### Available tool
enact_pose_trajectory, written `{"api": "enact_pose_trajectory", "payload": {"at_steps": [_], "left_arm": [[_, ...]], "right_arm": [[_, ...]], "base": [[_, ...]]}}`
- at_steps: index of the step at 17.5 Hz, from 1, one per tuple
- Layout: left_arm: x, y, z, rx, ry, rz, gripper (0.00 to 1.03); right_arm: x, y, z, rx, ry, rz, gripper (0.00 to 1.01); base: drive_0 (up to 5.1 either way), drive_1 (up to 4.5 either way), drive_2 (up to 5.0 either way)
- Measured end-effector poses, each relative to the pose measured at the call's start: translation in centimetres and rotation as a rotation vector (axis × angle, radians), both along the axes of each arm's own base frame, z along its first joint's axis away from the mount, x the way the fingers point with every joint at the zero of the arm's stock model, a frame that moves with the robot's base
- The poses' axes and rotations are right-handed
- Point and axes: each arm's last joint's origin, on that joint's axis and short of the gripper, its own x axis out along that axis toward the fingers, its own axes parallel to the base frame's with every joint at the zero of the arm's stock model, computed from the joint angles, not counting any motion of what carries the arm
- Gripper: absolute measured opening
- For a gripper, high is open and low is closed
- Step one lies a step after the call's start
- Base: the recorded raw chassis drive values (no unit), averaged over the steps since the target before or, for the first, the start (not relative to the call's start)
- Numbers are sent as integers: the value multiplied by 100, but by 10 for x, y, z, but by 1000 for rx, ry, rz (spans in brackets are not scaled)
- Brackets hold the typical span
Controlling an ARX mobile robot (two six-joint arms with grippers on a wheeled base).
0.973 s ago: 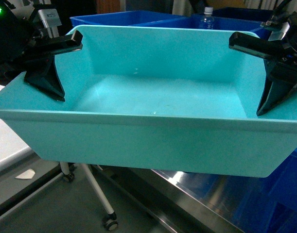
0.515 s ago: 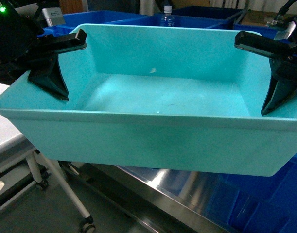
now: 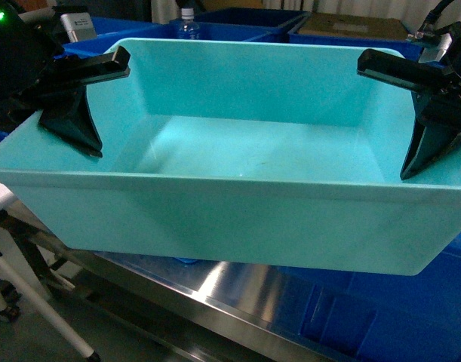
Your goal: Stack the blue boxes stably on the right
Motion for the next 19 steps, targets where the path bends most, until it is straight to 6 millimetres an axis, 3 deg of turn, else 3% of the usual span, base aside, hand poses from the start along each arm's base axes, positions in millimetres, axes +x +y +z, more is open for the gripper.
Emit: {"api": "enact_pose_trajectory", "payload": {"at_steps": [19], "left_arm": [[0, 1, 0, 0, 0, 2, 2]], "right_arm": [[0, 0, 0, 0, 0, 0, 2]], "base": [[-163, -163, -163]]}}
